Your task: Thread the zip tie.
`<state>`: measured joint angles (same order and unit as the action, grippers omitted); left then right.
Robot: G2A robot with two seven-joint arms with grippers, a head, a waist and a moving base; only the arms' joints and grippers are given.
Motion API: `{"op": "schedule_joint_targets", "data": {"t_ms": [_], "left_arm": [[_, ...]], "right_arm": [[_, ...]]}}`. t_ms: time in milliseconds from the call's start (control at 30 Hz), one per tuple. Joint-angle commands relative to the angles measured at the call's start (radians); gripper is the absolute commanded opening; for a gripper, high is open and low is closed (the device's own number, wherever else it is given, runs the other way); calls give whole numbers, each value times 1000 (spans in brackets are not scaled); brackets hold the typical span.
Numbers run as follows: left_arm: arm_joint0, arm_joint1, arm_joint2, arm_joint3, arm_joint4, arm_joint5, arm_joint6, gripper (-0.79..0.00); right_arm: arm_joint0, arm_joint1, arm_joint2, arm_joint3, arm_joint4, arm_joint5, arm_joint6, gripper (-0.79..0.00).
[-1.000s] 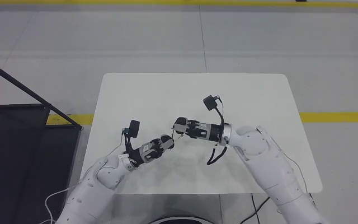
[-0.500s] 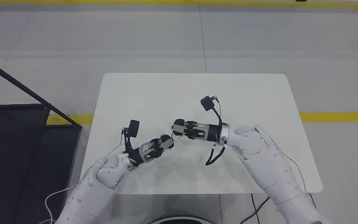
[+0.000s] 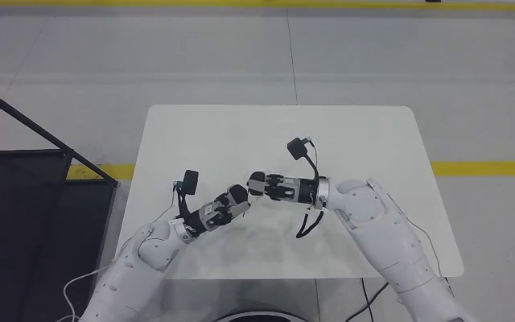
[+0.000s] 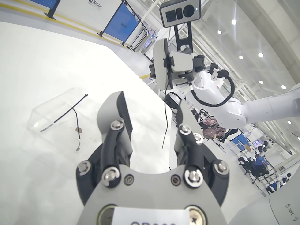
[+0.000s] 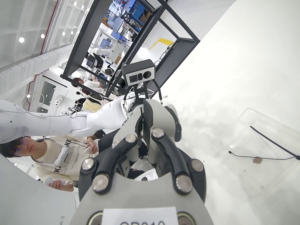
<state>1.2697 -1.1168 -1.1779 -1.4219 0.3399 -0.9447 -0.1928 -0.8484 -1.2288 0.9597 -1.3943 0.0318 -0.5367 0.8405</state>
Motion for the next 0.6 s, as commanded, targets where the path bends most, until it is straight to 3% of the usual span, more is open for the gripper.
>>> {"op": "schedule_joint_targets", "data": {"t_ms": [0, 33, 67, 200, 400, 567], "left_arm": [[3, 1, -7, -3, 1, -8, 4, -65], [5, 2, -10, -4, 0, -11, 5, -105], [6, 2, -14, -6, 1, -14, 6, -200], [11, 3, -21, -13, 5, -25, 5, -397], [12, 4, -22, -17, 6, -33, -2, -529], [11, 4, -21, -16, 3, -36, -7, -582]], "right_arm": [[1, 1, 0, -1, 0, -1, 9, -785], [2, 1, 0, -2, 0, -1, 15, -785], [4, 1, -1, -3, -1, 0, 24, -785], [11, 2, -6, -5, 6, 2, 50, -785], [19, 0, -17, -5, 0, 11, 59, -785], [29, -1, -25, 0, 4, 19, 77, -785]]}}
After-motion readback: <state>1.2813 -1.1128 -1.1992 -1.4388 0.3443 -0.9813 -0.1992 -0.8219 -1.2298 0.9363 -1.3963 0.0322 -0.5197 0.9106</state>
